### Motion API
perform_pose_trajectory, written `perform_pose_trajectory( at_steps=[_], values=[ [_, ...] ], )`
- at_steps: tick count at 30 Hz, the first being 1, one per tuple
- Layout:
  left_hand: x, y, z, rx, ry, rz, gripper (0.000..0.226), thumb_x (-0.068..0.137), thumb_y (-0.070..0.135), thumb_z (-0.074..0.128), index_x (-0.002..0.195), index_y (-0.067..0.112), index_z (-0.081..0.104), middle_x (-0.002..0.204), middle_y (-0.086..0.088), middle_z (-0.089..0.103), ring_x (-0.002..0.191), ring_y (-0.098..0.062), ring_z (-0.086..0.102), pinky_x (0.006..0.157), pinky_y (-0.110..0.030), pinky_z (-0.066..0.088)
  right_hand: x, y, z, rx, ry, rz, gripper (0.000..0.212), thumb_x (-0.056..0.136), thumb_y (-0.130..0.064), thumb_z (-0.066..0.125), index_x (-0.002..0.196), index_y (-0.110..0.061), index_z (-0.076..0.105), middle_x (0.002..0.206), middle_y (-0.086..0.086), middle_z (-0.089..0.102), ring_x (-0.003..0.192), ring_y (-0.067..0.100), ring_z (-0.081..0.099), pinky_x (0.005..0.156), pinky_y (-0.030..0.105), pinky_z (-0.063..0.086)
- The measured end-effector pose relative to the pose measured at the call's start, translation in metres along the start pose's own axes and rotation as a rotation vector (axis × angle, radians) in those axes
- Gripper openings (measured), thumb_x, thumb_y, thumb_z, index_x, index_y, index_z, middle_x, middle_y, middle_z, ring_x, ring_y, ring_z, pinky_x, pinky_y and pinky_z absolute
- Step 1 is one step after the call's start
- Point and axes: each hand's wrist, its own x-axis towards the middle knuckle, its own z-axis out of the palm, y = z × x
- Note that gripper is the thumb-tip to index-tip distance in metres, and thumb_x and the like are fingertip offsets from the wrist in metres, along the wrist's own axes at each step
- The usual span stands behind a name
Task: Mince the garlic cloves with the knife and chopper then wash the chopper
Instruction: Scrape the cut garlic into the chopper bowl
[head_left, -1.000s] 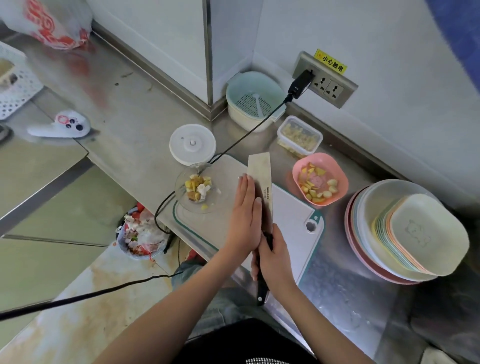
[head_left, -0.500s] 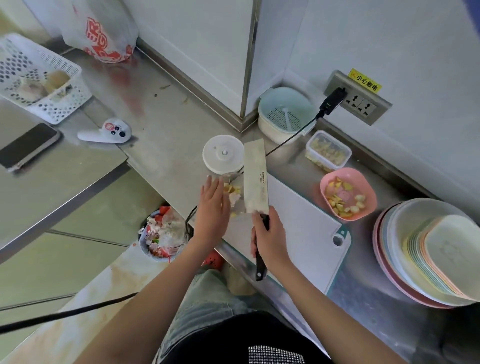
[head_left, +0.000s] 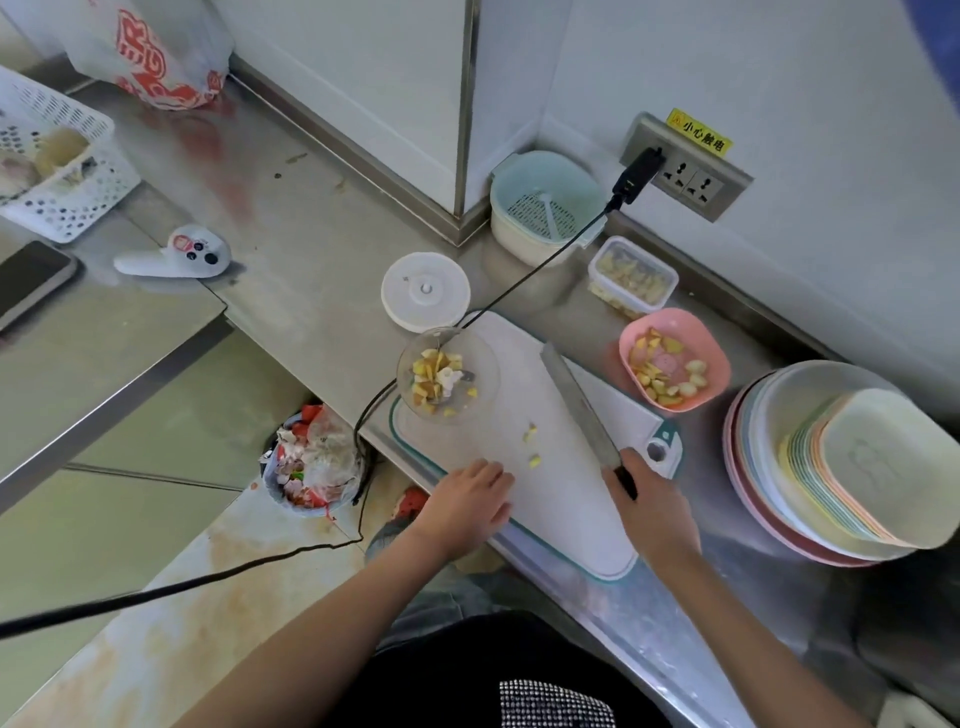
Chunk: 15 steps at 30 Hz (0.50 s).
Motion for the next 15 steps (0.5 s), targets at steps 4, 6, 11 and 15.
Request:
perform_pose_trajectory(
  at_steps=[4,6,11,15],
  values=[
    [0.005,0.01,0.003,-0.114,0.047,-0.211,0.019,0.092,0.026,0.053,0.096,0.007,0.056,0.096,-0.007,0.056,0.093,-0.025,0.054,0.072,-0.034,0.043,-0.004,0.001,0.021,-0.2,-0.049,-0.025,0.025,0.101,-0.042,0.033,0.106,-0.019,0.04,0.092,0.008,0.064,0.087,0.034,0.061,0.065,0.038,0.046],
    [0.006,0.014,0.004,-0.214,0.11,-0.277,0.015,0.092,0.022,0.054,0.094,0.007,0.054,0.095,-0.006,0.055,0.091,-0.024,0.054,0.071,-0.034,0.043,-0.015,-0.001,0.033,-0.194,-0.058,-0.036,0.025,0.101,-0.042,0.031,0.107,-0.019,0.04,0.092,0.009,0.064,0.085,0.033,0.062,0.065,0.038,0.047],
    [0.004,0.021,0.007,-0.433,0.323,-0.478,0.015,0.094,0.006,0.05,0.107,0.005,0.057,0.108,-0.006,0.055,0.099,-0.025,0.055,0.082,-0.027,0.042,-0.043,-0.003,0.045,0.086,-0.055,-0.023,0.019,0.101,-0.038,0.039,0.096,-0.019,0.042,0.079,0.004,0.061,0.07,0.026,0.06,0.058,0.036,0.046],
    [0.01,0.018,0.004,-0.475,0.267,-0.47,0.04,0.099,0.008,0.04,0.138,0.005,0.046,0.147,-0.009,0.041,0.137,-0.021,0.035,0.111,-0.02,0.022,-0.058,-0.013,0.046,0.532,0.089,0.169,0.026,0.099,-0.032,0.046,0.079,-0.017,0.037,0.056,0.008,0.047,0.041,0.022,0.048,0.037,0.025,0.038]
  ],
)
